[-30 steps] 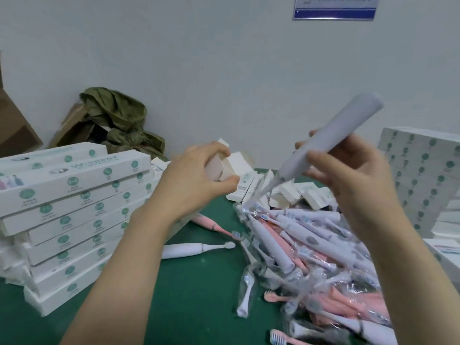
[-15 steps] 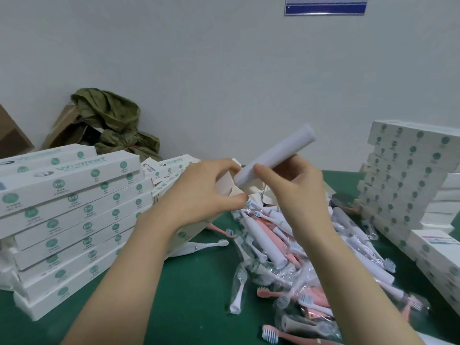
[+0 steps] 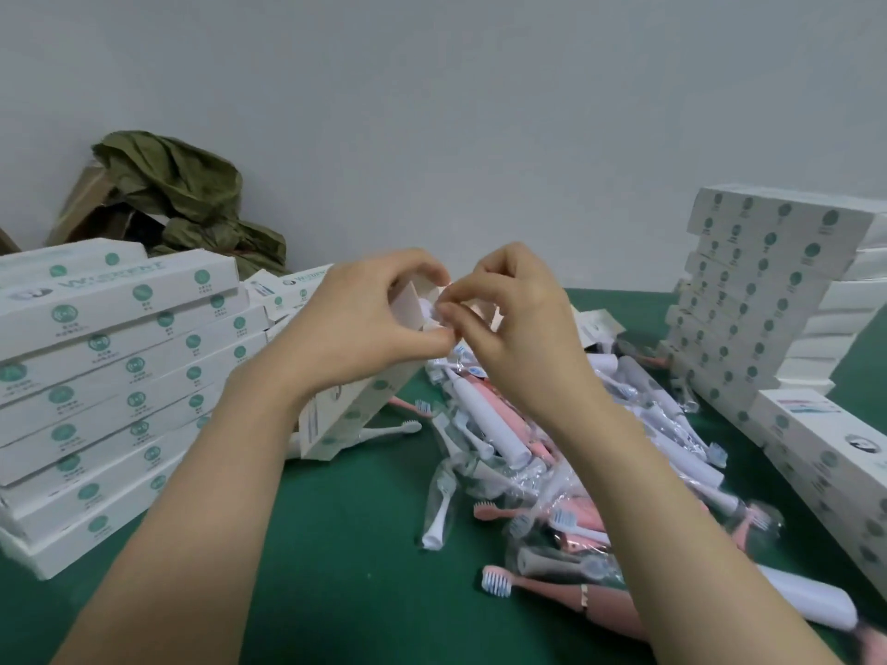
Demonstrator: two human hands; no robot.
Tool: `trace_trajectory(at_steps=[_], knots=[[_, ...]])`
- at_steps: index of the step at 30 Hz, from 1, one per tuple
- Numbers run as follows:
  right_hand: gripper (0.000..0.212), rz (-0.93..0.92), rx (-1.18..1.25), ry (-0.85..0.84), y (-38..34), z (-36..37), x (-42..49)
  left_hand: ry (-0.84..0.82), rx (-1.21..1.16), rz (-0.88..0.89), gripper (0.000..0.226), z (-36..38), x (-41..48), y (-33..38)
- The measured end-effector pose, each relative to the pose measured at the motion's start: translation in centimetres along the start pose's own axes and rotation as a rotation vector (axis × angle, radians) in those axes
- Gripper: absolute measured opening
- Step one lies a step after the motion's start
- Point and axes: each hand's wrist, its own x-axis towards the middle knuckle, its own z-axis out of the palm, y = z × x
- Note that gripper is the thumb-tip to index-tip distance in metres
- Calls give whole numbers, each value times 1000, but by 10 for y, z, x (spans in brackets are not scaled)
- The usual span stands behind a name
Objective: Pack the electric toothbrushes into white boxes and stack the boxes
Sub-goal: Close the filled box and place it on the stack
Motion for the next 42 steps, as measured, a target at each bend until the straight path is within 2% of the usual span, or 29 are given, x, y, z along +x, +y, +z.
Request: trace_trajectory(at_steps=[4,5,6,8,10,12,14,16,19,21,24,27,28,30,34,37,39,42], knots=[[12,264,242,94,11,-15,0,14,33,-55,31,1,-1,-5],[13,349,223,23,15,-19,0,31,34,-67,31,1,-1,-7],[13,402,151,-135,19,-20,-1,50,35,-81,32,1,0,-8],[6,376,-20,-522,25,-18,-6,77,51,-112,34,0,0,-11],[25,268,-135,-831,25,-5,-14,86,67,-133,35,1,0,-13],[44,197,-253,-1053,26,13,-25,72,78,-140,35,2,0,-14],[46,180,-356,-1142,29,29,-35,41,91,-145,36,4,0,-14],[32,201,-337,-1104,32,35,-39,7,103,-150,38,5,-1,-15],[18,252,-178,-915,39,18,-26,-37,111,-164,39,5,-3,-15],[17,344,67,-823,45,-13,-12,-48,101,-171,39,5,-2,-15],[18,449,501,-791,46,-61,-4,-88,100,-153,42,7,-2,-14],[8,442,702,-531,40,-74,1,-115,68,-131,41,7,-3,-12],[5,450,703,-423,36,-71,4,-121,58,-123,41,8,-4,-11],[9,449,542,-278,29,-64,6,-125,44,-107,42,9,-5,-8],[7,307,15,-283,13,-52,4,-136,43,-83,52,14,-4,-1],[4,174,-205,-266,6,-51,7,-170,56,-80,59,21,-4,3],[9,118,-254,-265,3,-48,8,-191,53,-72,61,24,-5,6],[19,84,-211,-251,-3,-38,6,-219,7,-43,51,25,-4,11]])
